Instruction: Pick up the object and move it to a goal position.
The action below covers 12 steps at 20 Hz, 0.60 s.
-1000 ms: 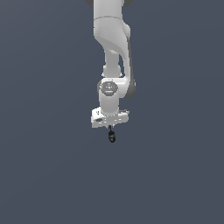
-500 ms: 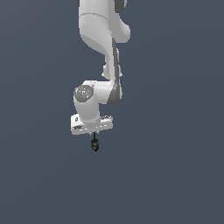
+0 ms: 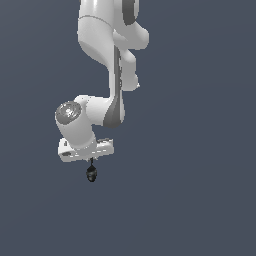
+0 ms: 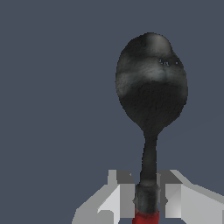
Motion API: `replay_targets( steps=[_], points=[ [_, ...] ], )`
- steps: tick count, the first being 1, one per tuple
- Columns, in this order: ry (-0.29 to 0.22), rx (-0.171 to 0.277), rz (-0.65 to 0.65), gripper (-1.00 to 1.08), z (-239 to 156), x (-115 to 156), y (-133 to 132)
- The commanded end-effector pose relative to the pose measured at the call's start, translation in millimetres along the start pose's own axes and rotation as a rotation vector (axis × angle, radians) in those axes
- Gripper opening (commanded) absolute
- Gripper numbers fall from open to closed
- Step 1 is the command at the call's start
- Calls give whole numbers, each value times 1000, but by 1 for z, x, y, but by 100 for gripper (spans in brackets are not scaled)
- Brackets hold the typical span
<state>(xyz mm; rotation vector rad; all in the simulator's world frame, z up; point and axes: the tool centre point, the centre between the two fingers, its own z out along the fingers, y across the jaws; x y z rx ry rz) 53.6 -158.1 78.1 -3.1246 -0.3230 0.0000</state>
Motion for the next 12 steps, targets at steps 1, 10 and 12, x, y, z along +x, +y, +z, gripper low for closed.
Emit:
replay_targets(
  steps=[1,10,12],
  points=[
    [0,0,-1,-100,-3,6,12],
    [0,0,-1,-100,-9,17,35],
    [0,0,-1,-100,-10,18,37]
  ],
)
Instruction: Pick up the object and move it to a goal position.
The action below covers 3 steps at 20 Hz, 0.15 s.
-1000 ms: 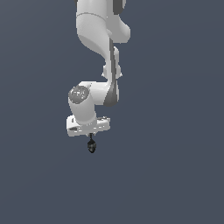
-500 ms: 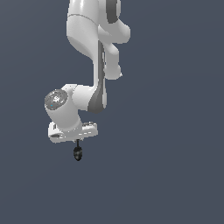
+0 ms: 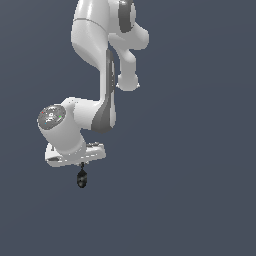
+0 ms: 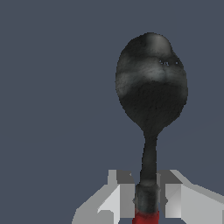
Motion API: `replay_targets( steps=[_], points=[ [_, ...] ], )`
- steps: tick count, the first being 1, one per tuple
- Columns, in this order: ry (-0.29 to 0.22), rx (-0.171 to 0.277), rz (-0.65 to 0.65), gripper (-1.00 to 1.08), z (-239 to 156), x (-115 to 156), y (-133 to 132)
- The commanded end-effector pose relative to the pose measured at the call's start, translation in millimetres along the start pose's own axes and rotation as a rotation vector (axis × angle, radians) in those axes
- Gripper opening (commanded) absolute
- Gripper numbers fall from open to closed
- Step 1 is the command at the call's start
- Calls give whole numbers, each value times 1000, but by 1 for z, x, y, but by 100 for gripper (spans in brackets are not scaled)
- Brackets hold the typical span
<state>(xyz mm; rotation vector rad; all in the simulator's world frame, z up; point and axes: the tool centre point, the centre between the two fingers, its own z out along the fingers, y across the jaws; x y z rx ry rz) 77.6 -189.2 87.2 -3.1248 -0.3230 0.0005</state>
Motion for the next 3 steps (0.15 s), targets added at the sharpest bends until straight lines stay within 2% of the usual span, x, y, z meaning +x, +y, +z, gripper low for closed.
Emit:
replay_targets(
  steps=[1,3],
  points=[
    [0,0,-1,-100,-1,2,2],
    [0,0,-1,-100,-1,2,3]
  ],
)
